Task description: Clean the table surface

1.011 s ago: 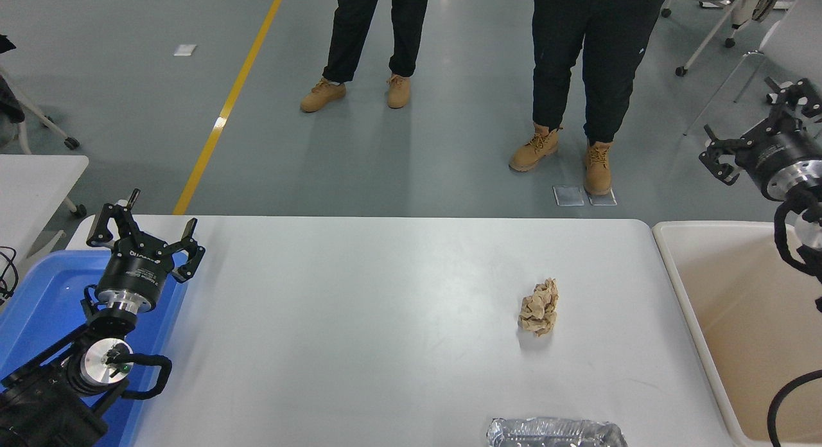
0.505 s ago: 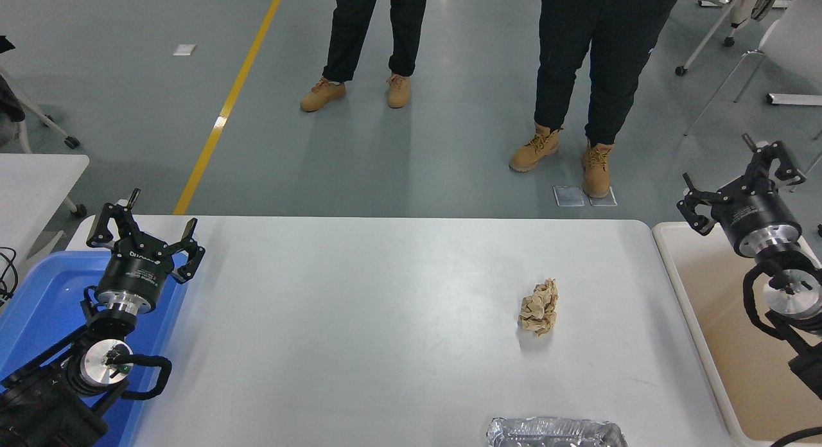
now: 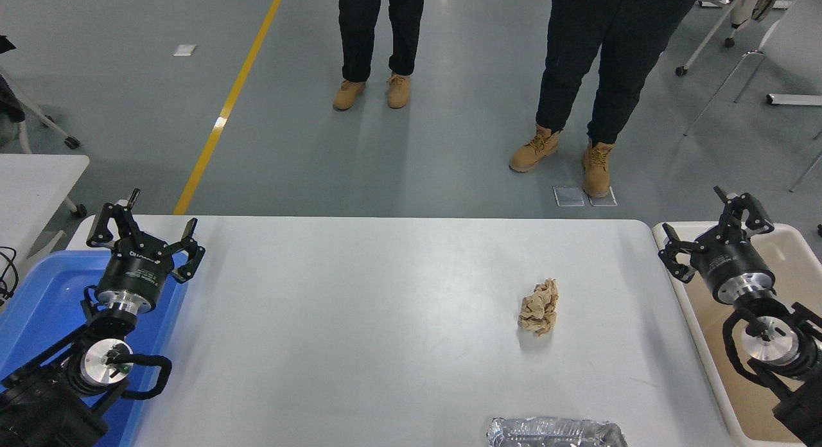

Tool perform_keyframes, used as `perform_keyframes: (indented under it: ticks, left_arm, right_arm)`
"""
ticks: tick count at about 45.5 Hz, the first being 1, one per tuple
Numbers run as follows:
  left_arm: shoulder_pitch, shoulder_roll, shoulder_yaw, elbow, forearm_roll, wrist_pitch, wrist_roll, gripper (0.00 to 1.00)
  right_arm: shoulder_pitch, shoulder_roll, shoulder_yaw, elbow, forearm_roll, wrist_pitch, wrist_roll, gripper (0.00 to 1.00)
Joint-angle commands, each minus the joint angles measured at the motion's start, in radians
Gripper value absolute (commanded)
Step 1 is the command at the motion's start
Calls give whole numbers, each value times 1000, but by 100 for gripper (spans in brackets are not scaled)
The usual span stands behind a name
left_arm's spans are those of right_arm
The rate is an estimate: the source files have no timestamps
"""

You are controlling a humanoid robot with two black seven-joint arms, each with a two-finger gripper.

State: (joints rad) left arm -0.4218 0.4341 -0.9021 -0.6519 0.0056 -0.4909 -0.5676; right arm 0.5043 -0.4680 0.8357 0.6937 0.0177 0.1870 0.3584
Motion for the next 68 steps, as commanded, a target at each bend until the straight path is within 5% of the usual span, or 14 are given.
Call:
perform_keyframes:
  ticks: [1,32,49,68]
  left_arm:
    - [0,0,-1,0,1,0,0,99]
    - [0,0,0,0,1,0,0,99]
    - [0,0,-1,0,-1,0,0,99]
    - [0,0,-1,0,1,0,0,99]
  right_arm:
    - [3,-1,-1,-2,-4,-1,1,99]
    - [52,-69,-21,3,-10,3,-1,99]
    - [324,-325,-481,1,-280,5,-1,99]
    - [519,-425,-909,7,-571,72,1,99]
